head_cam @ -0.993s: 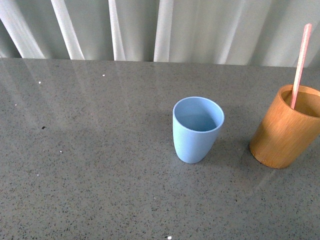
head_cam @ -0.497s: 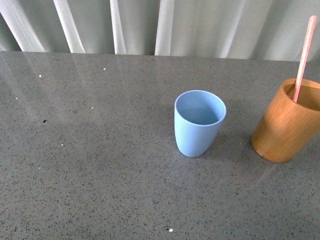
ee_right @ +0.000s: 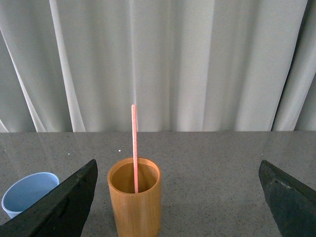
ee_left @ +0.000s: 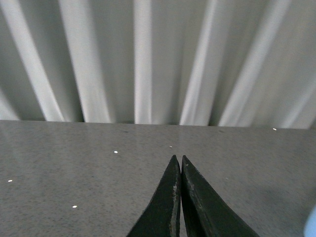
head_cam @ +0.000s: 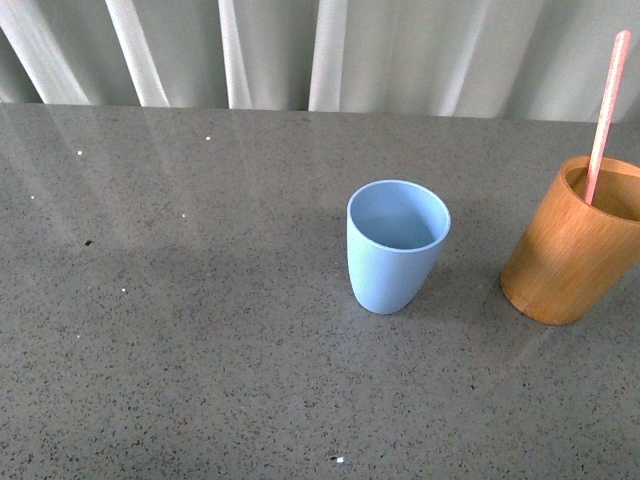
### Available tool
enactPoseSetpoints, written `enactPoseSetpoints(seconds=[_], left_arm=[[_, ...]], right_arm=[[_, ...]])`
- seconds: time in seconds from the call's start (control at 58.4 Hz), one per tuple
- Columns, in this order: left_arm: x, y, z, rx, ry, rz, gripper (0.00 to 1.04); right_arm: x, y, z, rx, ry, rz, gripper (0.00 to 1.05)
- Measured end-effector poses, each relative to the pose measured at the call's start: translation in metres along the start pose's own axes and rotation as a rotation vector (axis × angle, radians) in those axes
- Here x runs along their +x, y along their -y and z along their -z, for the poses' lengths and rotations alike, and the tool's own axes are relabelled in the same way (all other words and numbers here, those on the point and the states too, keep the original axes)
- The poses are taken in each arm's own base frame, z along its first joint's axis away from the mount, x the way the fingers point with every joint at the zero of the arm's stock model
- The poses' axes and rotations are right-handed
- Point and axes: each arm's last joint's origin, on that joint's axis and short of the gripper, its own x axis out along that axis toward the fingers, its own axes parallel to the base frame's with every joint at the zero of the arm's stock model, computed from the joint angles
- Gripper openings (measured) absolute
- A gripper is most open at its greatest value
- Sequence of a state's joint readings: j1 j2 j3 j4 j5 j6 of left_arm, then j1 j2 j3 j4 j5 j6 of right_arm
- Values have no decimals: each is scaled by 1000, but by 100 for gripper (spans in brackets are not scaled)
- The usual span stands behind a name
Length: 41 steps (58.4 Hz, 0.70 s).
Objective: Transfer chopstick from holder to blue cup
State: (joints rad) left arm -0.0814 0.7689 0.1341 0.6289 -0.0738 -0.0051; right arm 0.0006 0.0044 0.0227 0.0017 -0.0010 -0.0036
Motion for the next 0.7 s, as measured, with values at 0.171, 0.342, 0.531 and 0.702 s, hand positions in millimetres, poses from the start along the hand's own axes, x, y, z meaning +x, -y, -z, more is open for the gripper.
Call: enactPoseSetpoints(seconds=[0.171,0.342,0.531,0.702], left_arm=[[-13,-11,8,0,-1,-11,4],[-24,-11,13,0,0,-7,4],[-30,-10,18,0,19,-6,4],[-35,-10,17,0,24,-5,4]], right_arm=[[0,0,0,0,0,0,95],[0,0,0,0,0,0,95],[0,0,0,0,0,0,95],[0,0,0,0,0,0,95]])
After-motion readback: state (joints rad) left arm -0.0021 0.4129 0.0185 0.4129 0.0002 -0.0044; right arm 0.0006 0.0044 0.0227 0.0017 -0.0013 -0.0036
